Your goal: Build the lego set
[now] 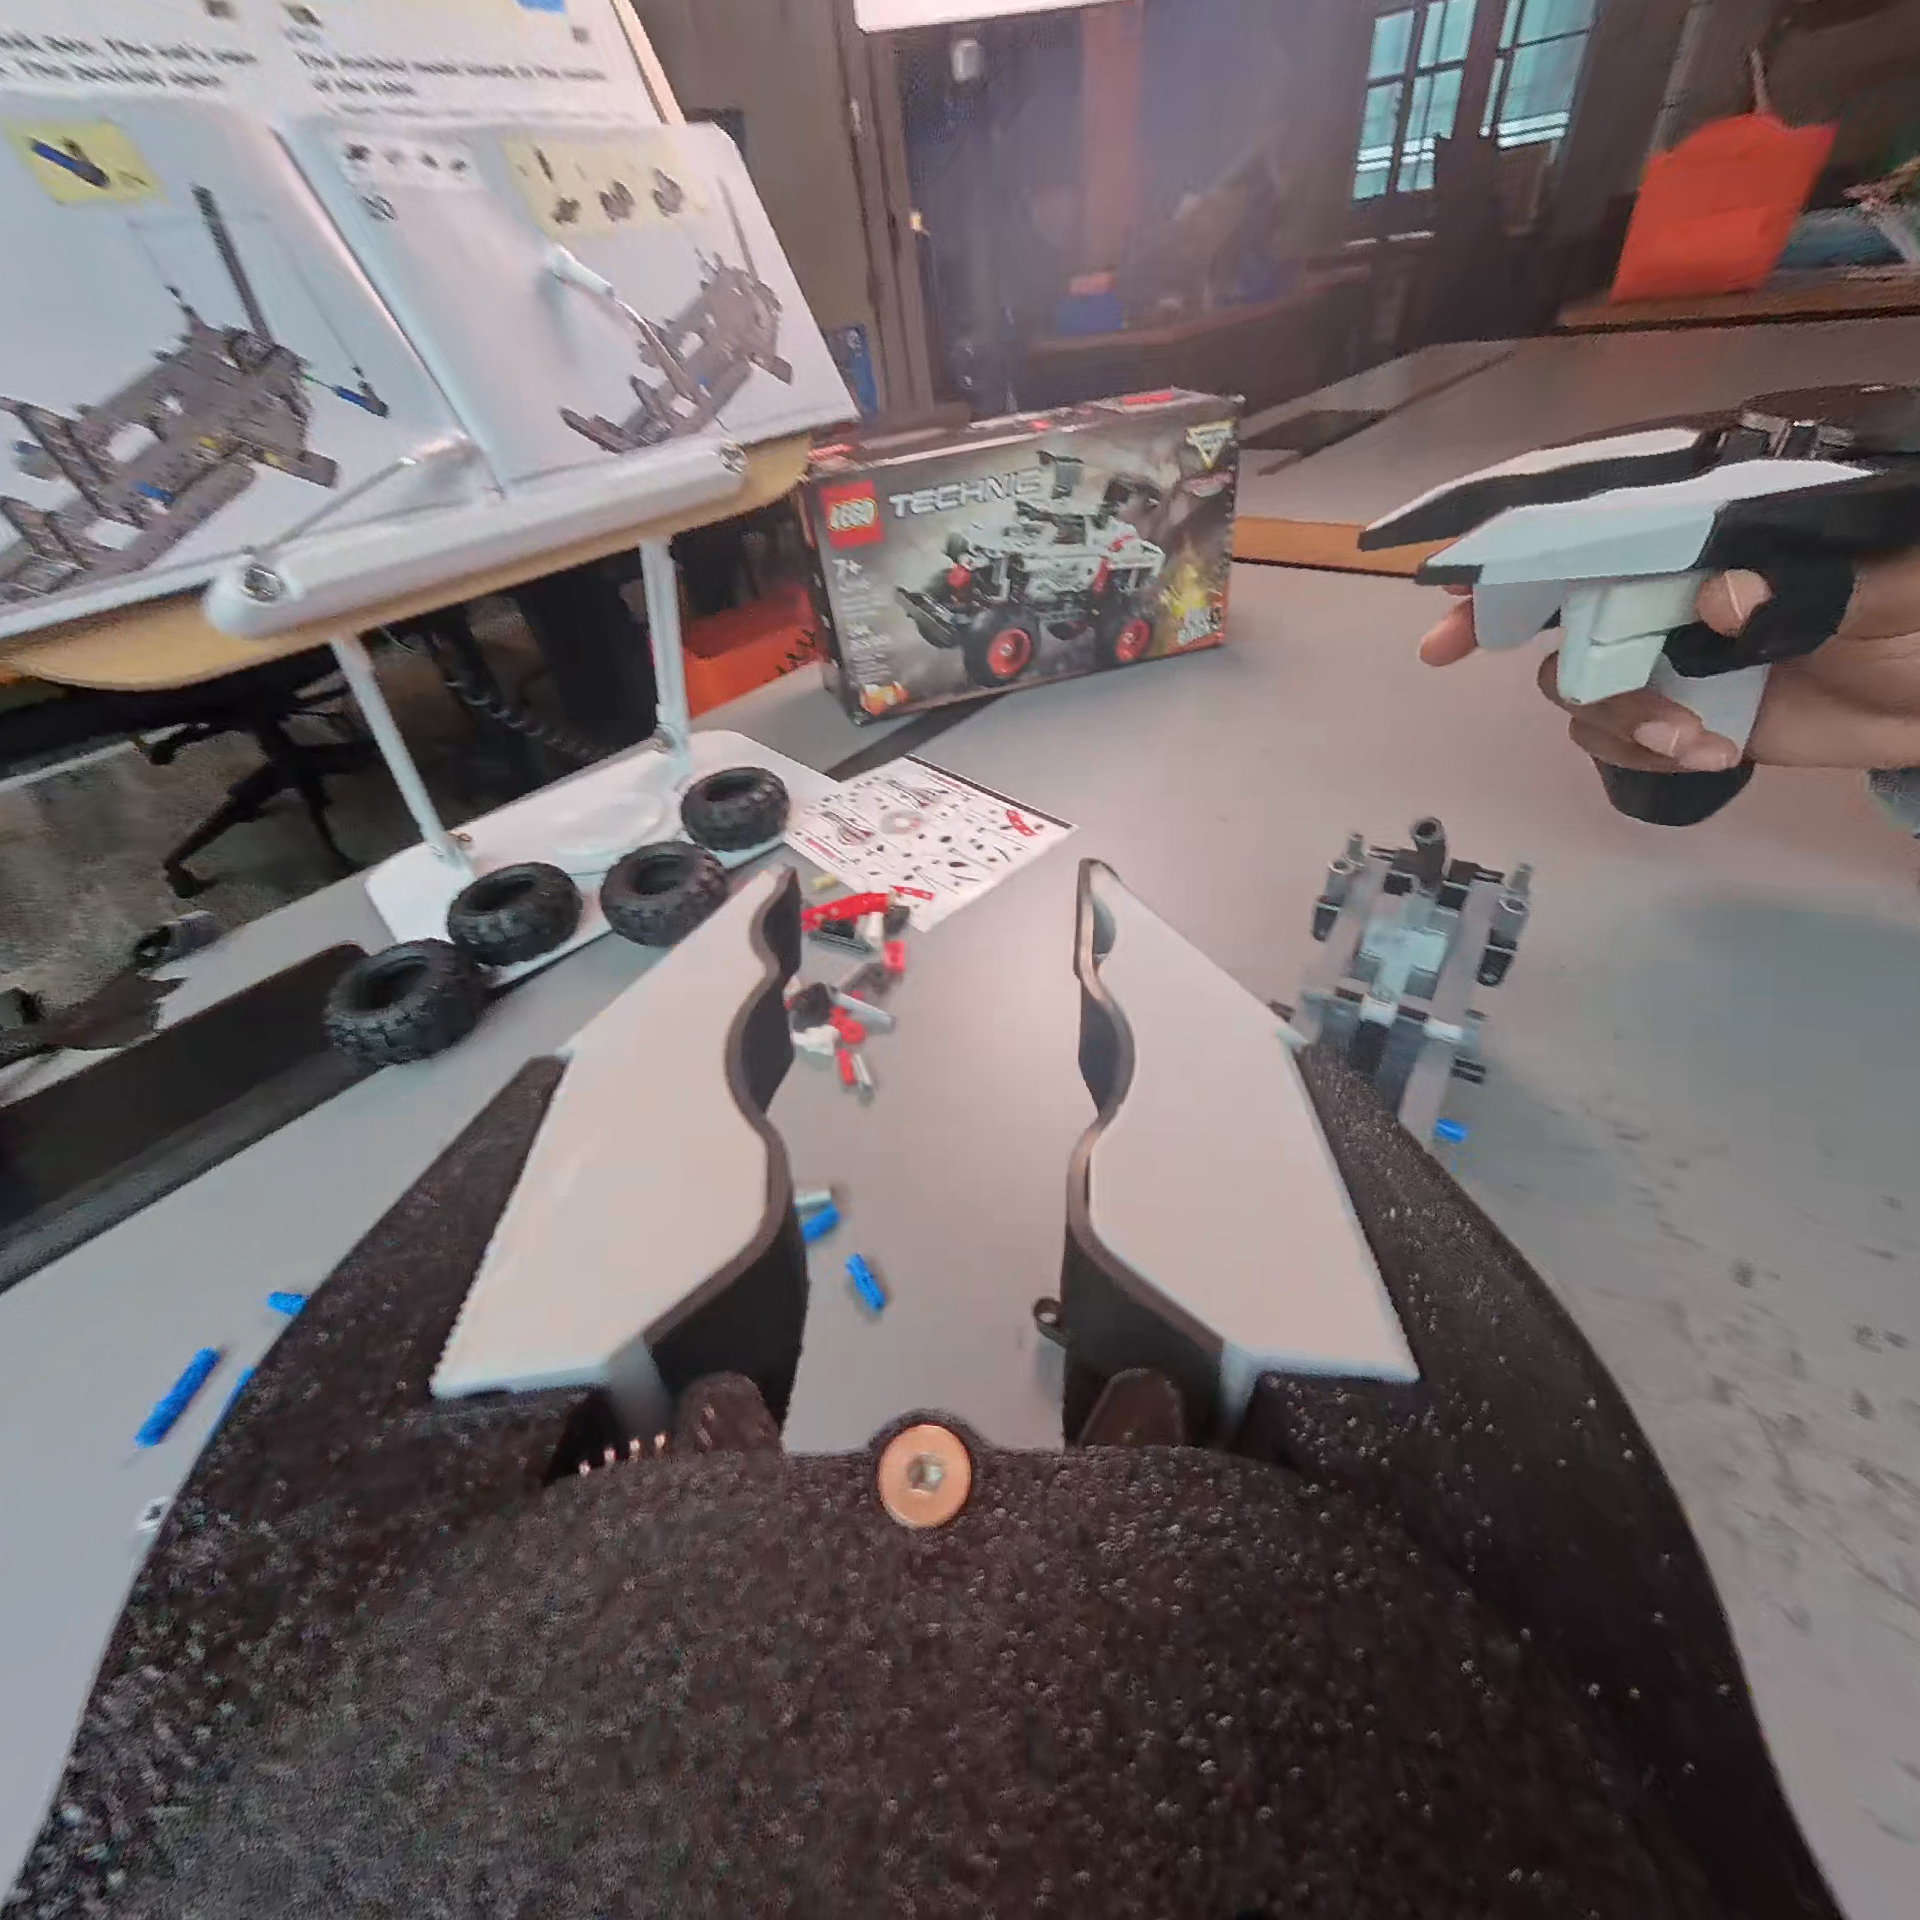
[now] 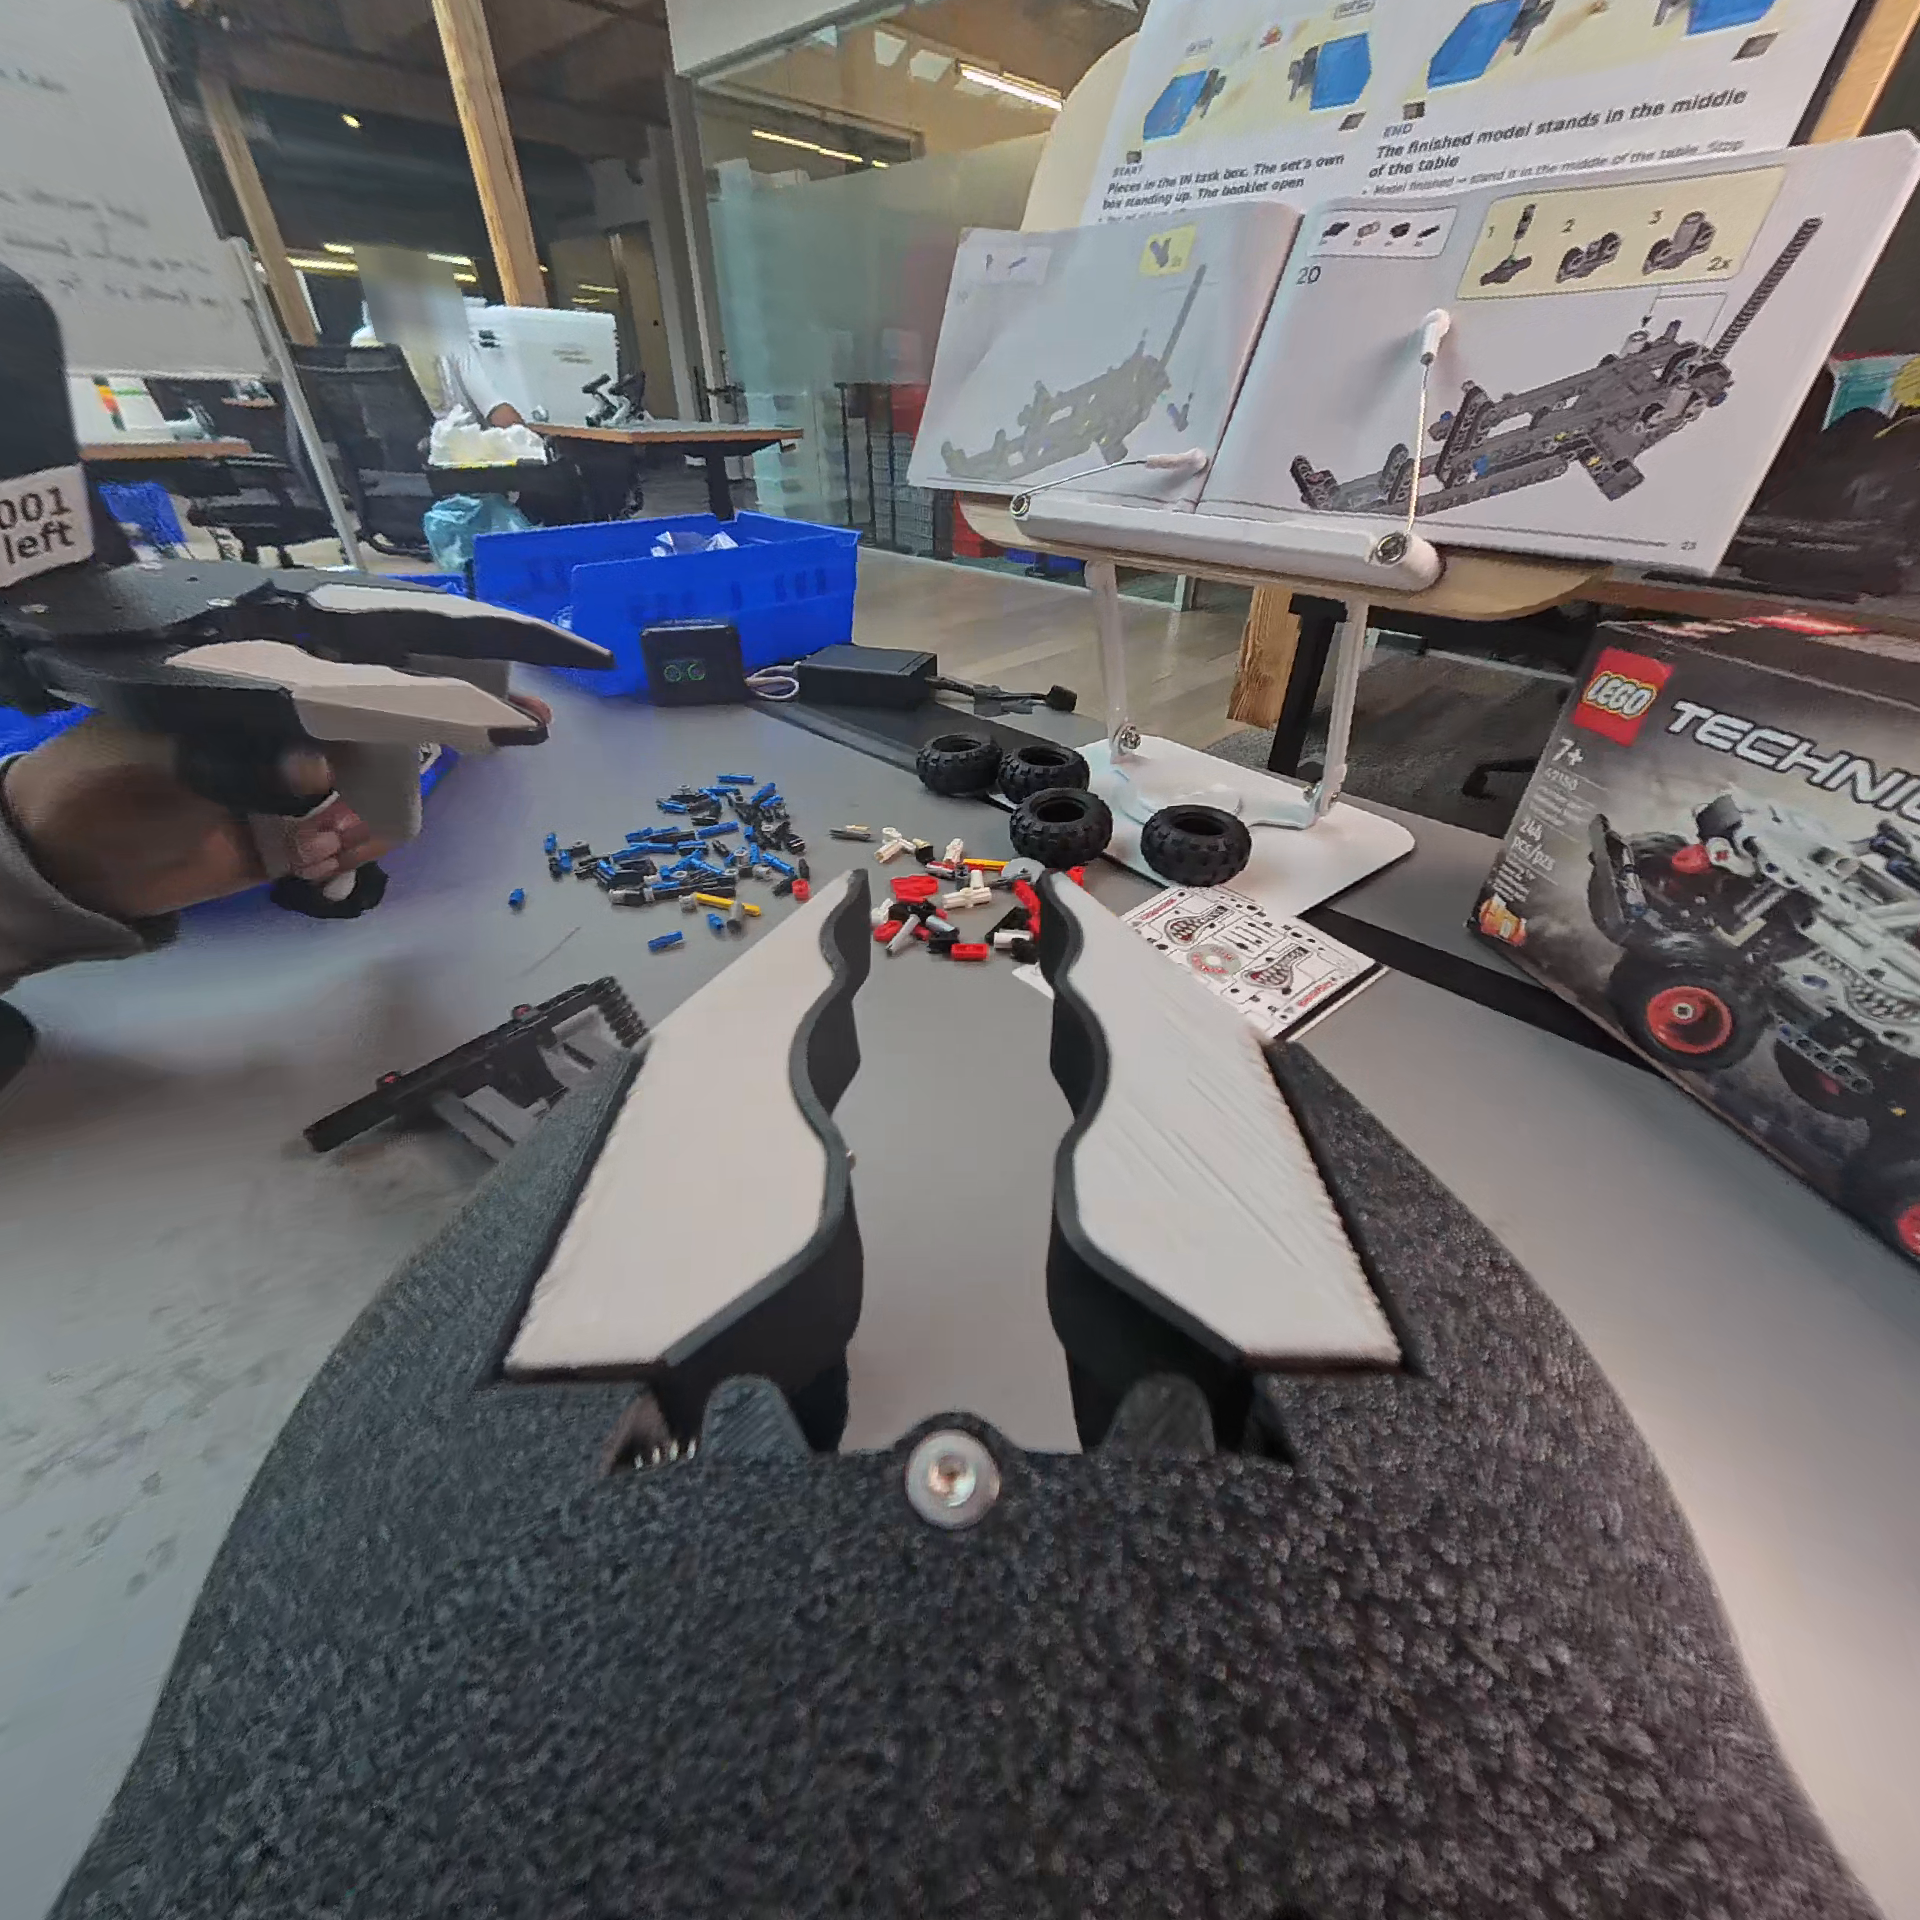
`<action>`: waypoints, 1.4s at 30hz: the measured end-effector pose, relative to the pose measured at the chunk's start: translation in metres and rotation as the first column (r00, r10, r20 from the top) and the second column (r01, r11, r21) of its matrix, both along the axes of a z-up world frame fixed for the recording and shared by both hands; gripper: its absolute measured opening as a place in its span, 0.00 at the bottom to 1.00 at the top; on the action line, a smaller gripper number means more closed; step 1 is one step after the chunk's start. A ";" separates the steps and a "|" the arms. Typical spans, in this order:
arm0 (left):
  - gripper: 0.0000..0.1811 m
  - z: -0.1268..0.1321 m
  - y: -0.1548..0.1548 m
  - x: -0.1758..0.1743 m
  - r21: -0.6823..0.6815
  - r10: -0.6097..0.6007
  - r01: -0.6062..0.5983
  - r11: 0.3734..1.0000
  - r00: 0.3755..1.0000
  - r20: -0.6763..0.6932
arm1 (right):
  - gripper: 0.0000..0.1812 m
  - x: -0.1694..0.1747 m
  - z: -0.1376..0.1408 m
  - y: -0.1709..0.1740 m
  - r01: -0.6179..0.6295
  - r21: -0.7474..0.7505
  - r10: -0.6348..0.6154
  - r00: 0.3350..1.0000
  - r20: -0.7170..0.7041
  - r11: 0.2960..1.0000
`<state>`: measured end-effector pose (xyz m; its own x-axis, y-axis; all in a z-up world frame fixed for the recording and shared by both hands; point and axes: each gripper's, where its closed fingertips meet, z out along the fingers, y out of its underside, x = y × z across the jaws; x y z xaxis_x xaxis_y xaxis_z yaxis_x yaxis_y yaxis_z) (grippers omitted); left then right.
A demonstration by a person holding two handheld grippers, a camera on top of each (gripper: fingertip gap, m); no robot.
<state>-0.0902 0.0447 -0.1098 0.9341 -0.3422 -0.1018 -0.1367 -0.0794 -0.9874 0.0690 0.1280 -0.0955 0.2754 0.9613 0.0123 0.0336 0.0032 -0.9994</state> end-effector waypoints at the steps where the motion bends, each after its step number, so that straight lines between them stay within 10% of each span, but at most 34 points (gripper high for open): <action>1: 0.27 0.006 0.005 -0.007 0.024 0.030 -0.030 0.999 1.000 -0.001 | 0.17 -0.008 0.003 0.008 0.004 0.023 -0.005 1.000 0.016 1.000; 8: 0.08 0.064 0.061 -0.055 0.133 0.202 -0.208 0.969 0.978 0.051 | 0.18 -0.093 0.053 0.122 0.145 0.196 -0.161 0.985 0.069 0.970; 15: 0.18 0.096 0.169 -0.092 0.040 0.268 -0.266 0.963 0.962 -0.058 | 0.25 -0.177 0.069 0.228 0.284 0.361 -0.352 0.926 0.139 0.889; 18: 0.20 0.088 0.206 -0.104 0.010 0.271 -0.274 0.962 0.946 -0.175 | 0.01 -0.186 0.068 0.243 0.324 0.382 -0.404 0.902 0.151 0.865; 31: 0.03 0.061 0.254 -0.132 0.020 0.301 -0.319 0.948 0.870 -0.390 | 0.06 -0.129 0.031 0.251 0.384 -0.172 -0.397 0.916 -0.048 0.907; 37: 0.02 0.081 0.239 -0.171 0.041 0.450 -0.450 0.892 0.881 -0.146 | 0.22 -0.110 0.017 0.235 0.263 -0.340 -0.315 0.943 -0.107 0.903; 42: 0.07 0.064 0.216 -0.200 -0.010 0.511 -0.512 0.859 0.856 0.075 | 0.20 -0.100 0.041 0.224 0.373 -0.010 -0.373 0.925 -0.077 0.928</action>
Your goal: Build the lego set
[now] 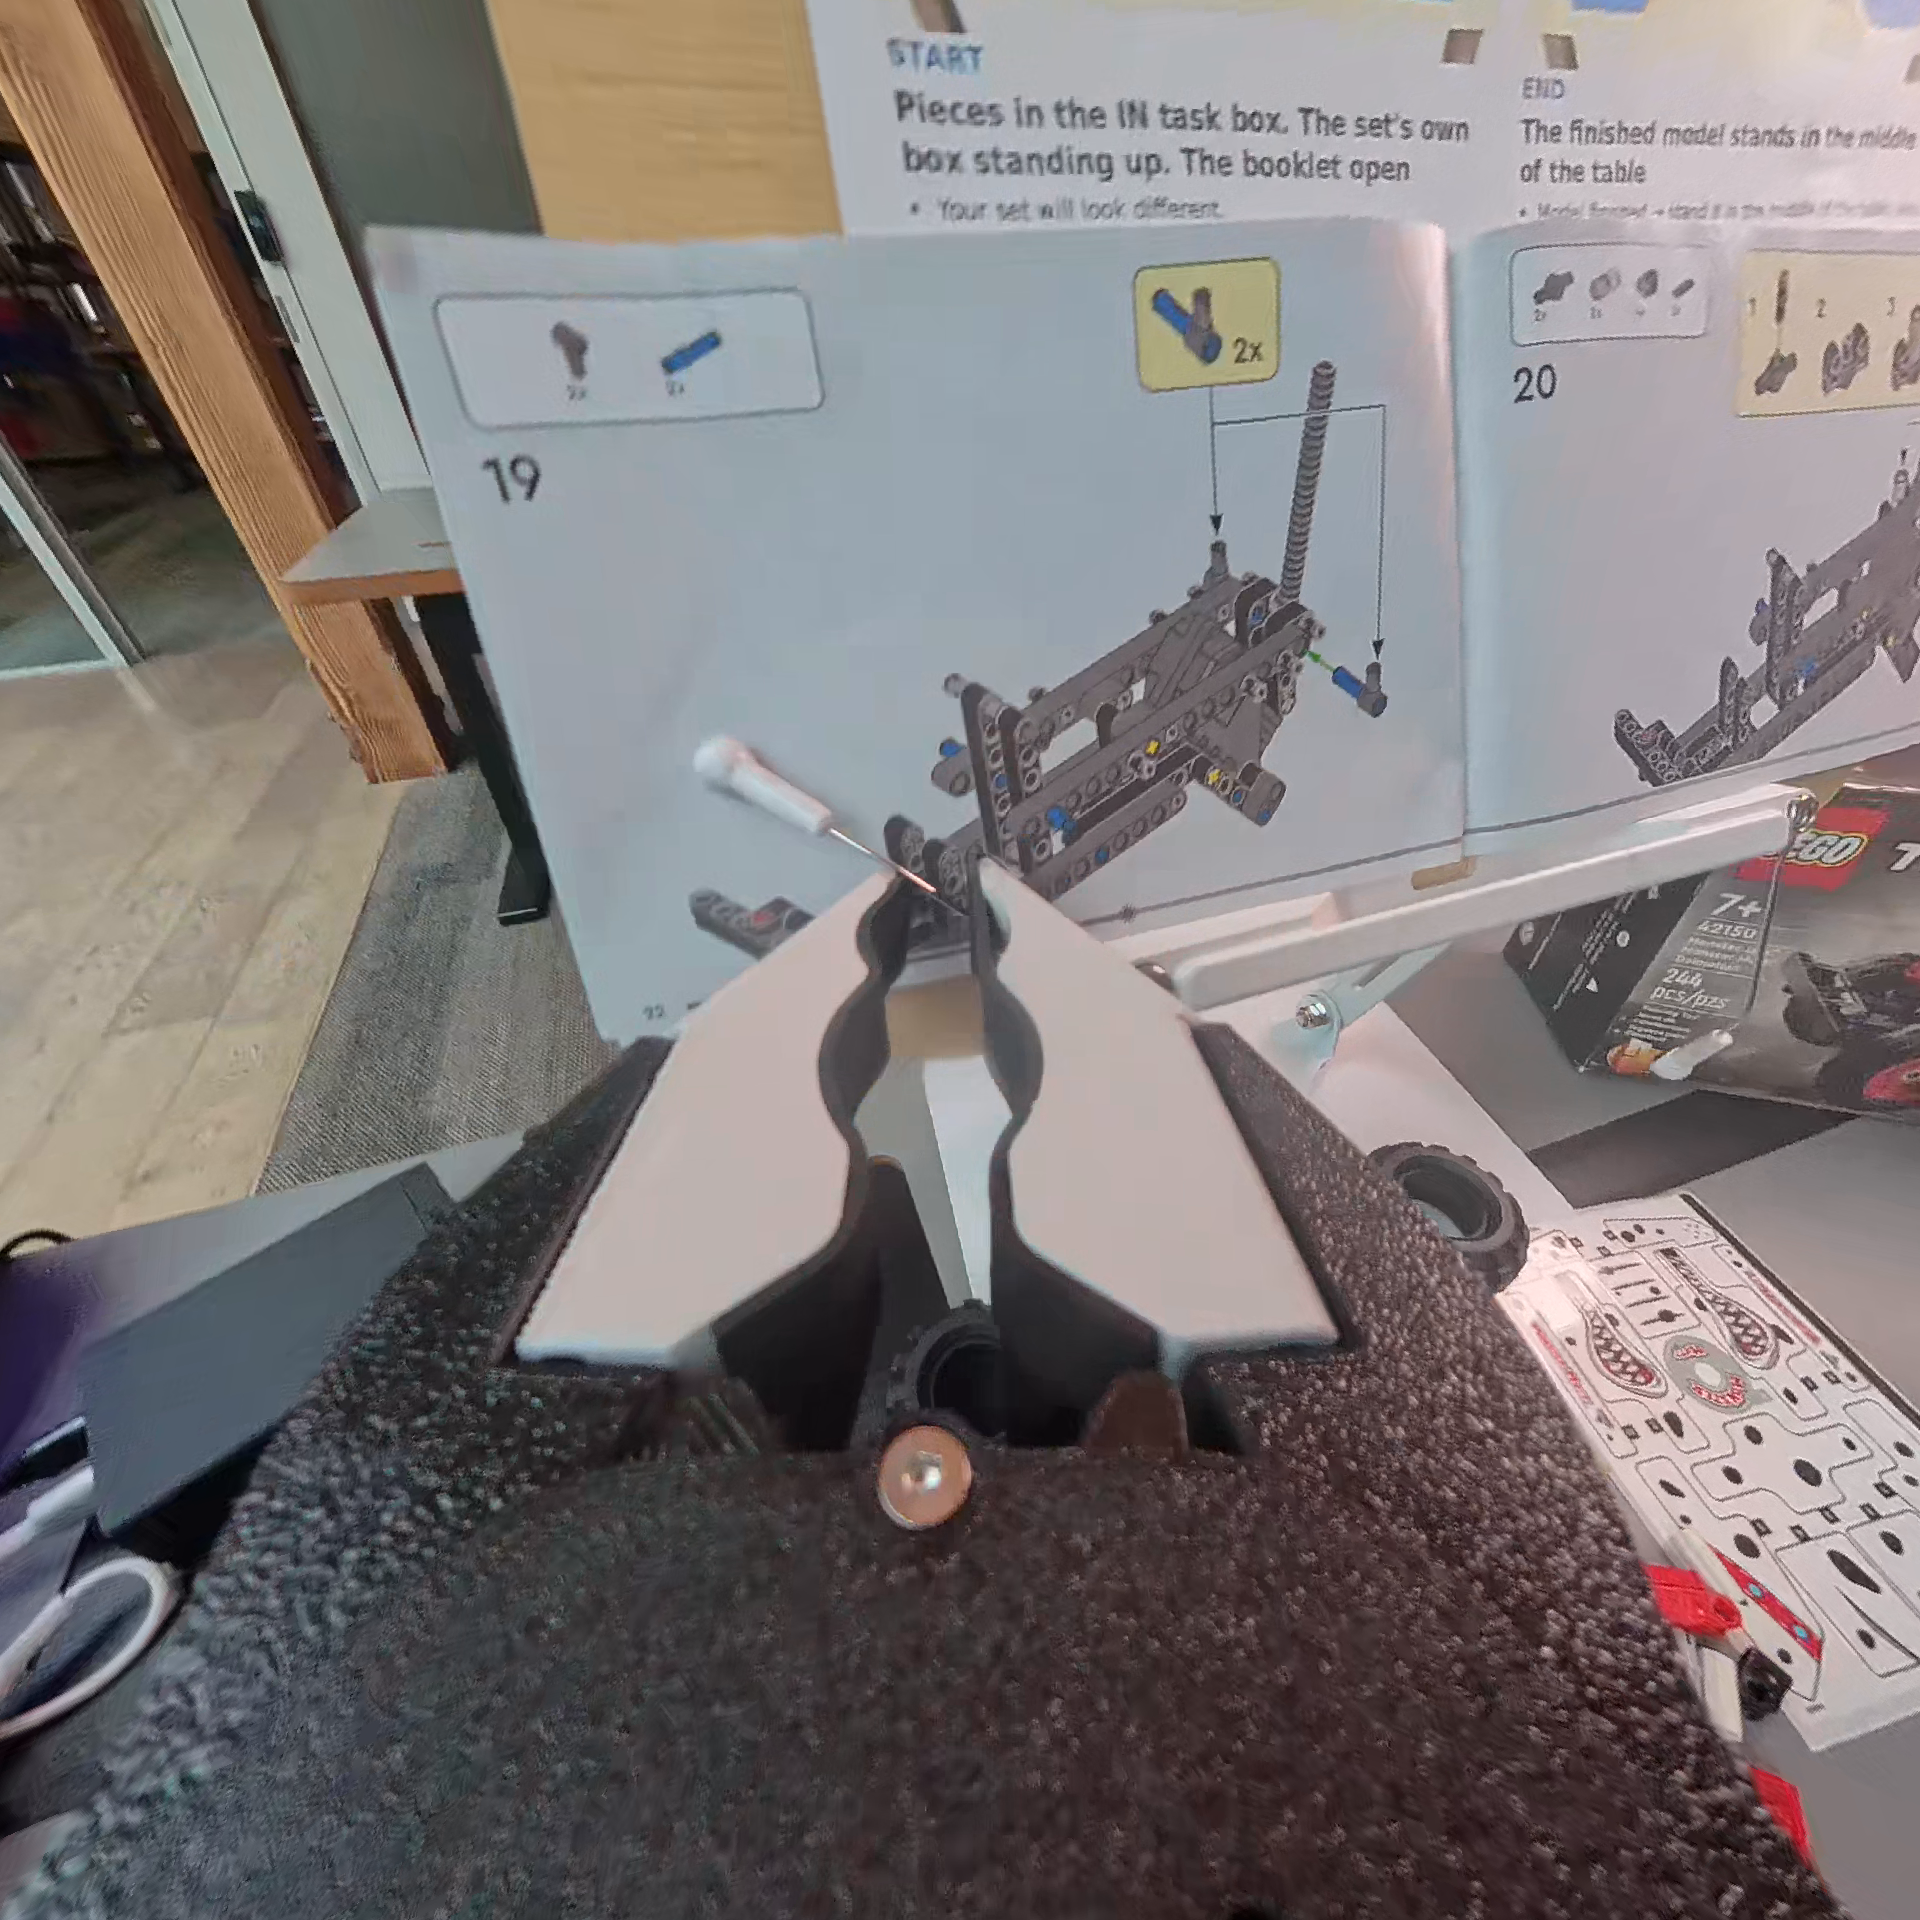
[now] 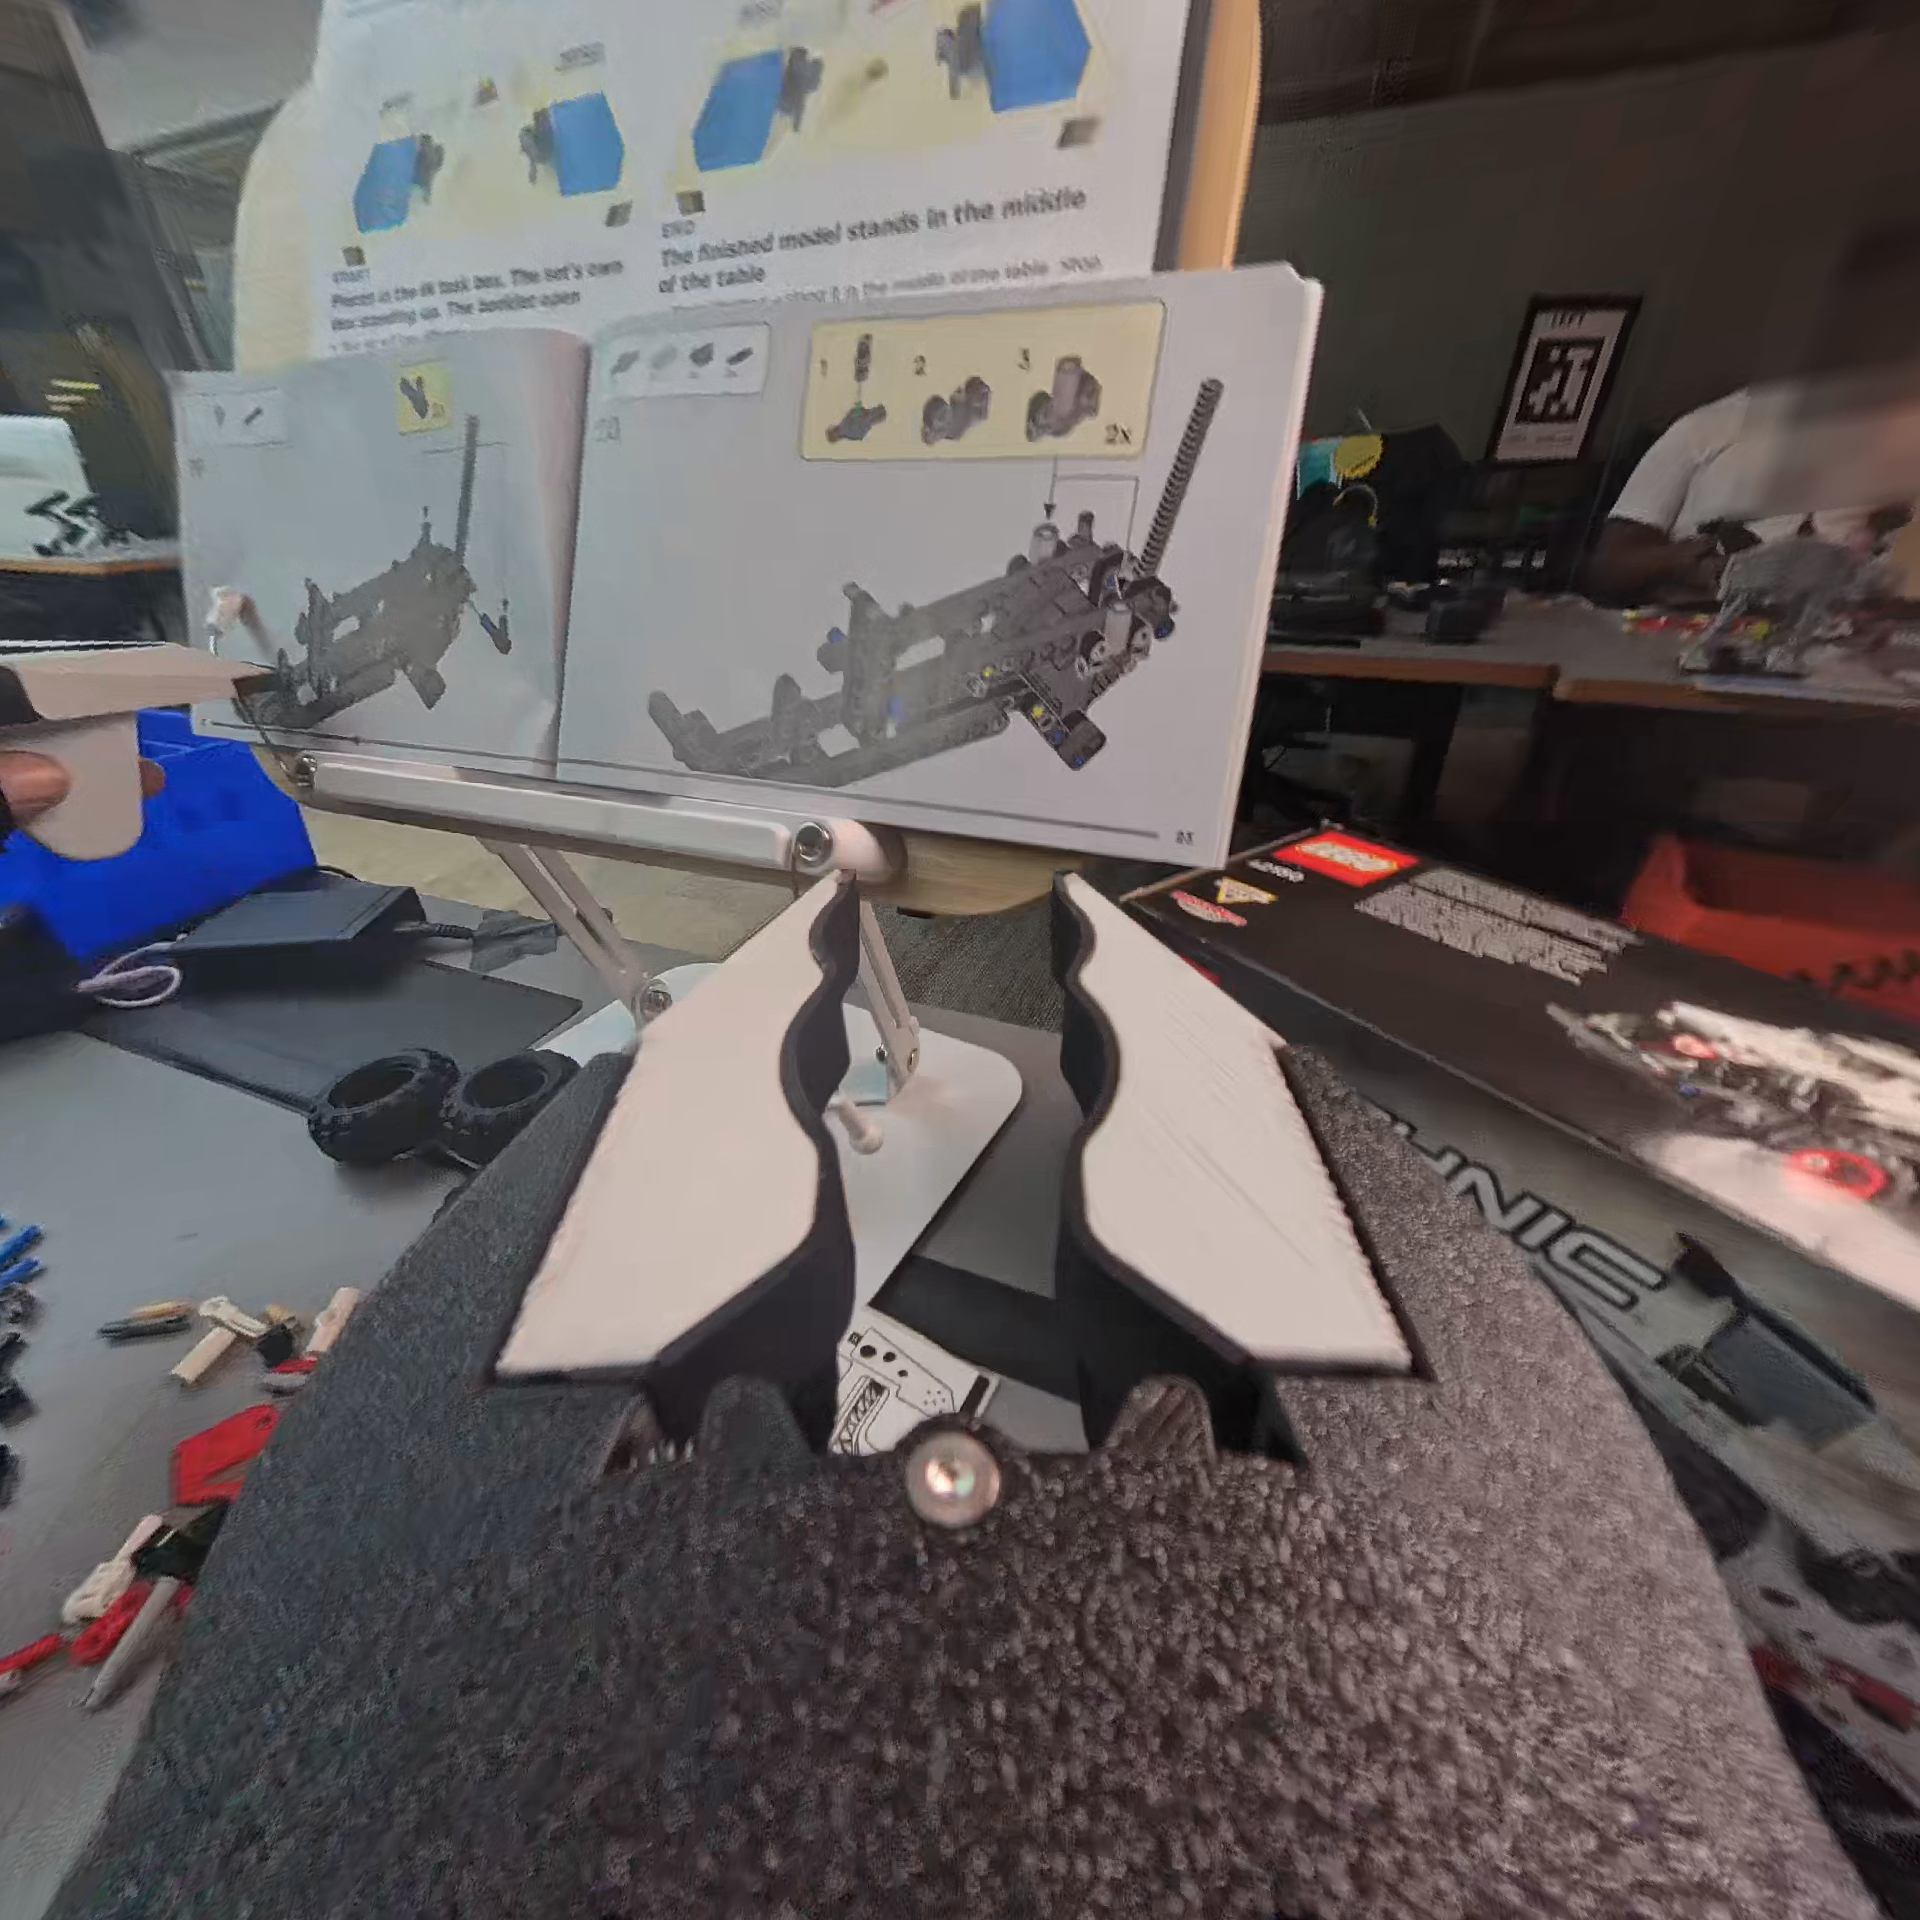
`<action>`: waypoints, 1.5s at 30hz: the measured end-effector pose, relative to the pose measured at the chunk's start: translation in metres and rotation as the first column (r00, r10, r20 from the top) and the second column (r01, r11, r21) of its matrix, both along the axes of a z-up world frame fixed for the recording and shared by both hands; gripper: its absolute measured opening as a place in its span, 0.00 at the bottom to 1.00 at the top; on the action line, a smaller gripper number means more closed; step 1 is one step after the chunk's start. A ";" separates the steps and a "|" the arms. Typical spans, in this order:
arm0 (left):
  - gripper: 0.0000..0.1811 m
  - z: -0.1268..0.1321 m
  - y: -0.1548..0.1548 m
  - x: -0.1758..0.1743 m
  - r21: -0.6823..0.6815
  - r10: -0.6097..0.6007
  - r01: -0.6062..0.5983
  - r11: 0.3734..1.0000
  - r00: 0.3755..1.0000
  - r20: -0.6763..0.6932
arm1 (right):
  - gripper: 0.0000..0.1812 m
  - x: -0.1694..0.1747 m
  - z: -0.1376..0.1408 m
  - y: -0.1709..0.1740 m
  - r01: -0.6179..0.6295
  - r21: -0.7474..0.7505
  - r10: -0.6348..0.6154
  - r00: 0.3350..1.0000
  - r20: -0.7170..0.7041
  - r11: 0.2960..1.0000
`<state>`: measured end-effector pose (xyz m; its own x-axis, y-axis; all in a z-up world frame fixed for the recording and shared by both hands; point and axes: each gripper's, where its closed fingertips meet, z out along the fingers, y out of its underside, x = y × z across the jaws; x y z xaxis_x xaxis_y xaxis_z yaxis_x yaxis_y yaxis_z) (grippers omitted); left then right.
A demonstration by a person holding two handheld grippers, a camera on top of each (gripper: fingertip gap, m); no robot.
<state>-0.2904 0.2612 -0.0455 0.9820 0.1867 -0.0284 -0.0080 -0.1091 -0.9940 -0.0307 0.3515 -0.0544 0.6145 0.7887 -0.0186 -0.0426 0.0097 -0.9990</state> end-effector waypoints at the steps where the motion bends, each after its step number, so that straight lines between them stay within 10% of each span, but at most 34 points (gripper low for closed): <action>1: 0.08 -0.004 -0.004 -0.002 0.008 0.003 -0.003 1.000 1.000 0.030 | 0.20 -0.006 0.008 -0.003 -0.012 0.043 0.011 1.000 0.024 0.999; 11: 0.16 -0.025 -0.040 -0.013 0.095 -0.004 -0.060 0.994 0.829 0.560 | 0.52 -0.047 0.045 0.049 0.144 0.112 -0.163 0.970 0.182 0.983; 18: 0.16 0.012 -0.038 0.015 0.147 -0.053 0.006 0.989 0.946 0.318 | 0.53 -0.069 0.041 0.053 0.187 0.159 -0.222 0.945 0.240 0.969; 25: 0.18 0.021 -0.011 0.065 0.071 -0.176 0.169 0.983 0.977 0.121 | 0.05 -0.073 0.032 0.035 0.112 0.231 -0.177 0.942 0.285 0.966; 31: 0.18 0.013 -0.006 0.085 0.035 -0.225 0.223 0.974 0.972 0.068 | 0.53 -0.060 0.056 0.052 0.126 0.220 -0.172 0.963 0.207 0.967; 35: 0.18 0.010 -0.004 0.086 0.035 -0.219 0.217 0.975 0.974 0.063 | 0.47 -0.069 0.044 0.057 0.108 0.226 -0.180 0.927 0.328 0.968; 41: 0.19 0.011 -0.002 0.092 0.031 -0.237 0.235 0.971 0.970 0.047 | 0.09 -0.071 0.030 0.038 0.062 0.305 -0.173 0.920 0.353 0.950; 45: 0.19 0.015 -0.003 0.097 0.028 -0.255 0.254 0.967 0.967 0.018 | 0.44 -0.062 0.044 0.049 0.114 0.308 -0.201 0.943 0.265 0.944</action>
